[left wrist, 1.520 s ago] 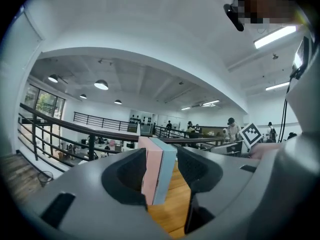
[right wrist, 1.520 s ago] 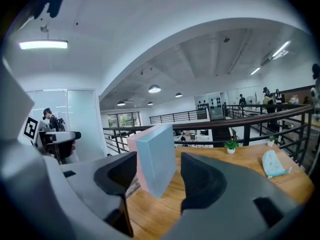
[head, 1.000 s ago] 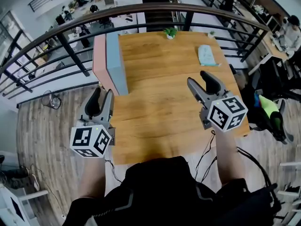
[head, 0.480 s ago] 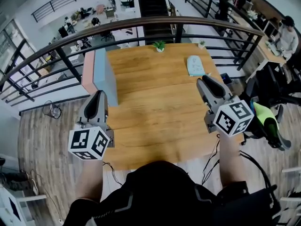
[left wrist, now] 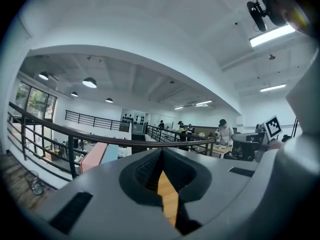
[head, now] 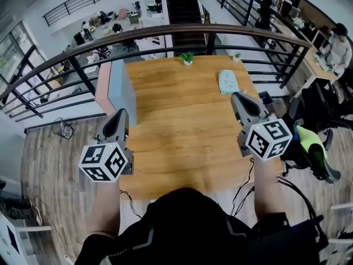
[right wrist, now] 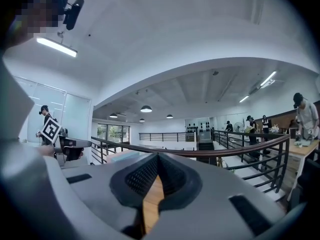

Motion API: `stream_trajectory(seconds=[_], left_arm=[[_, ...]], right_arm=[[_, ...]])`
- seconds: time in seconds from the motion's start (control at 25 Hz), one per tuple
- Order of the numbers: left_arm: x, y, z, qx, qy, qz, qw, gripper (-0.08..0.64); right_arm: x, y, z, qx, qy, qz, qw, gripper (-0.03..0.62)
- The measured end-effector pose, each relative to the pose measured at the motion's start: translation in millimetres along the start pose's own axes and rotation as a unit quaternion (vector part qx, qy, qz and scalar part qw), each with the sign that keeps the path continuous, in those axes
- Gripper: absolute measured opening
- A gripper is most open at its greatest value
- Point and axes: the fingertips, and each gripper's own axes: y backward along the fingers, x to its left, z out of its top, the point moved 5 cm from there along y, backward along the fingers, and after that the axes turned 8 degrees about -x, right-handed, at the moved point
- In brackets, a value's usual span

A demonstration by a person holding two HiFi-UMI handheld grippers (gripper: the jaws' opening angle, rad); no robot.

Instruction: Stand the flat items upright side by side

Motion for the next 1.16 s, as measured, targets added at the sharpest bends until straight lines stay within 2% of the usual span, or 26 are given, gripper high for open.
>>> stream_trajectory(seconds=[0.12,0.2,0.32,0.44,0.76,0.88,1.0,1.16], left_arm=[[-1.9,4.9,8.9,-0.014,-0.043,0.018,0.9988,0.029],[-3.5,7.2,11.8,-0.022,-0.053,0.024,0.9981,0.029],[-3.0,9.6,12.6,-0.028,-0.047,0.030,0.9980,0.029],[-1.9,12.1,14.7,-0.026,-0.059,0.037,0.9972,0.028],[6.0,19.8,25.0,-0.034,-0.061,0.057,0.9959,0.029],[7.0,21.6,26.1,-0.036,-0.061,0.049,0.9962,0.029],[5.5,23.4,27.3,-0.043,-0.046,0.037,0.9973,0.029],[8.8,26.2,29.2,-0.053,-0.056,0.048,0.9958,0.029]], right_arm=[[-2.1,-1.3,3.9,-0.004,0.003,-0.003,1.000,0.015],[-0.5,-2.9,5.3,-0.004,0.006,0.004,1.000,0.015],[4.2,-7.0,5.4,-0.004,0.017,0.012,1.000,0.015],[8.5,-11.3,5.9,-0.005,0.019,0.017,1.000,0.015],[13.7,-19.0,9.3,-0.005,0.025,0.020,0.999,0.015],[15.0,-20.6,10.5,-0.008,0.029,0.018,0.999,0.015],[16.5,-22.2,10.6,-0.007,0.031,0.015,0.999,0.015],[19.7,-27.2,12.2,-0.009,0.037,0.004,0.999,0.015]])
